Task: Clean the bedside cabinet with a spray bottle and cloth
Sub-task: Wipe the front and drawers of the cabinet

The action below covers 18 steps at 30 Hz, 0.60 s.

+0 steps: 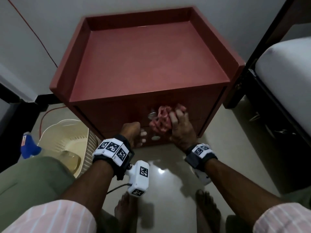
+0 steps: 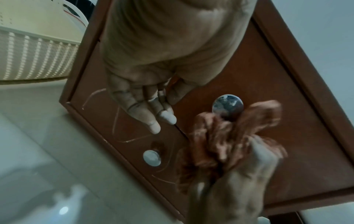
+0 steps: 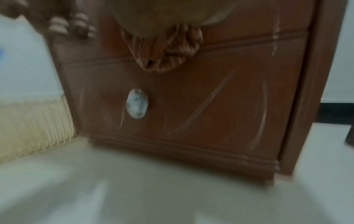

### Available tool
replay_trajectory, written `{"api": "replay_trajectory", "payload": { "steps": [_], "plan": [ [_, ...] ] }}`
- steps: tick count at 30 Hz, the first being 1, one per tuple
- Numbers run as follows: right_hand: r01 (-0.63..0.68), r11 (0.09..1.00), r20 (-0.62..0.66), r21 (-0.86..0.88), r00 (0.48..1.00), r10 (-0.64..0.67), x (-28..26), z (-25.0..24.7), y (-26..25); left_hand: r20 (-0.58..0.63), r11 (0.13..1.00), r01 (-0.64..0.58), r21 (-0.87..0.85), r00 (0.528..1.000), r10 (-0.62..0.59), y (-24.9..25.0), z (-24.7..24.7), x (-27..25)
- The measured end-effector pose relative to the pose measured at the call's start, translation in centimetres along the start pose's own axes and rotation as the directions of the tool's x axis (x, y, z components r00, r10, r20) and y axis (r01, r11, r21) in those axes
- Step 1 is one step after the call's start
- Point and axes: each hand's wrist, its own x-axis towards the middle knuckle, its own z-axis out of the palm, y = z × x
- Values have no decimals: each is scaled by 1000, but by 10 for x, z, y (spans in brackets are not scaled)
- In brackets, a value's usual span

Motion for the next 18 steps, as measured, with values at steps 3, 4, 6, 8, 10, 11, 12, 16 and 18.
{"api": "replay_trajectory", "payload": {
  "steps": [3,4,6,8,10,11,12,16,18],
  "plan": [
    [192,981,286,30,939,-192,-31,26,-11,3,999,15,35,1000,-15,-4,-7,2],
    [263,964,326,42,908,-262,-28,29,-19,-1,999,11,41,1000,-11,-4,-9,3],
    [419,906,277,60,865,-419,-12,29,-30,-21,999,0,42,1000,0,-3,-12,5],
    [506,862,164,30,848,-504,5,24,-31,-60,1000,-19,4,998,19,0,-15,7],
    [510,860,116,-15,855,-505,5,18,-14,-81,1000,-30,-3,996,30,1,-17,9],
    [464,885,104,-33,883,-458,0,13,1,-72,1000,-26,14,997,27,1,-16,8],
    [385,922,88,-49,921,-380,-8,8,19,-55,999,-22,29,998,24,1,-15,8],
    [-33,998,6,-60,999,34,-26,-17,50,21,995,-10,101,1000,8,-2,-8,3],
    [-115,993,-127,20,985,117,-9,-23,33,62,992,-22,121,998,15,-2,-5,-1]
  ]
}}
